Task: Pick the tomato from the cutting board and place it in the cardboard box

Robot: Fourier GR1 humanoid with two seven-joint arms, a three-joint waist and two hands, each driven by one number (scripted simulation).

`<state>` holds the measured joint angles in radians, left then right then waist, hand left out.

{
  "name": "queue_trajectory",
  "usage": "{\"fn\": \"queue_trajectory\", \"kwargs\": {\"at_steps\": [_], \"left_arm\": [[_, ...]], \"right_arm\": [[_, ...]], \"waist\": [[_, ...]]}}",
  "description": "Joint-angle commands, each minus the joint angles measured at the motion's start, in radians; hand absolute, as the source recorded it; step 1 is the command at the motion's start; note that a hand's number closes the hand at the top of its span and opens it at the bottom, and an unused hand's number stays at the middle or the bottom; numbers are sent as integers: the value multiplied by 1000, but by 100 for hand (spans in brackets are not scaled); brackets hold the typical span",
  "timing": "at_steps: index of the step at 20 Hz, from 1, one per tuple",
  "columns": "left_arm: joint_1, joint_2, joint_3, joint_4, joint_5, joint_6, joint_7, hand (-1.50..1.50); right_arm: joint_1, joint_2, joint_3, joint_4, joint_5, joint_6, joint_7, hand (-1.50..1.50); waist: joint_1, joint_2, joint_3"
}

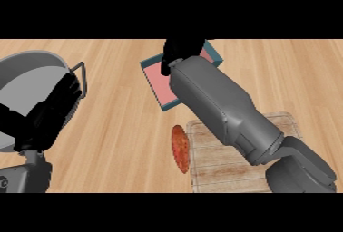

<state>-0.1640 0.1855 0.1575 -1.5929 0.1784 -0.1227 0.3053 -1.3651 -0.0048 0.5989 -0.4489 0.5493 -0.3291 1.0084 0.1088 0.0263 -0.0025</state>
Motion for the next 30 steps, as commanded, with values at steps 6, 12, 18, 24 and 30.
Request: {"fn": "queue_trajectory", "kwargs": {"at_steps": [6, 12, 18, 24, 30], "left_arm": [[-3, 12, 11, 6, 6, -9, -2, 0], [35, -5, 19, -5, 5, 3, -28, 0], [106, -4, 24, -44, 3, -2, -29, 0], [158, -1, 62, -37, 20, -11, -66, 0], [162, -13, 47, -112, -6, 38, 2, 0]], "right_arm": [[102, 5, 54, -67, -59, -297, -58, -150], [77, 5, -21, -101, -26, -633, -23, -150], [137, 4, -54, -192, -45, -764, -41, -150], [285, -37, -116, -351, -33, -772, -111, -150], [505, -114, -58, -687, 48, -655, -80, -150]], "waist": [[-1, -2, 2], [-31, -11, 2], [-74, -26, 2], [-118, -32, 3], [-129, -37, 3]]}}
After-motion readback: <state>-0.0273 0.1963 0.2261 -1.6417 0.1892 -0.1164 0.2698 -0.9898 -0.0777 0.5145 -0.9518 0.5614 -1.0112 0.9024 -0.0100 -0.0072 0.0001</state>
